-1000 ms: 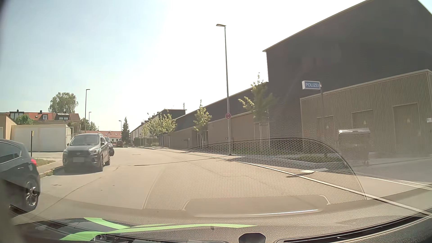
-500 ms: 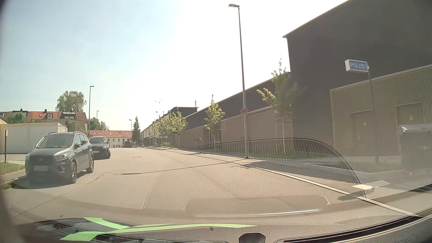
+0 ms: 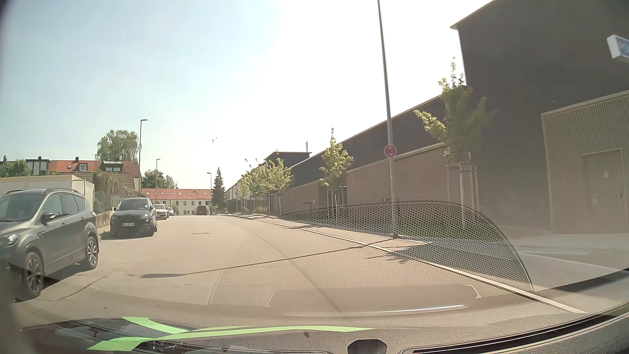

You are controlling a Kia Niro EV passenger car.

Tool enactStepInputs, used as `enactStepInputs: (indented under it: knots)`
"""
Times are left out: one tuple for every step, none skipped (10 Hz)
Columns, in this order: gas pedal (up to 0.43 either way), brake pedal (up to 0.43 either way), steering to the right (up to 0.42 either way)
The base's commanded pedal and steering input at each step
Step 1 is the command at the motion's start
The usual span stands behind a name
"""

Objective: Follow the waypoints while adhering to traffic rules and regulations

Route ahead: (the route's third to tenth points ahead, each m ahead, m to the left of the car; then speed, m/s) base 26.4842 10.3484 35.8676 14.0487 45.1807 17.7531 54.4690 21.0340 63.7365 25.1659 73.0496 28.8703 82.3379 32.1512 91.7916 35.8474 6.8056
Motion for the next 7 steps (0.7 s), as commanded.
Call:
enactStepInputs:
  knots:
    - [0.098,0.000,-0.086]
    - [0.098,0.000,-0.087]
    - [0.098,0.000,-0.088]
    - [0.098,0.000,-0.087]
    - [0.098,0.000,-0.087]
    - [0.098,0.000,-0.087]
    - [0.098,0.000,-0.087]
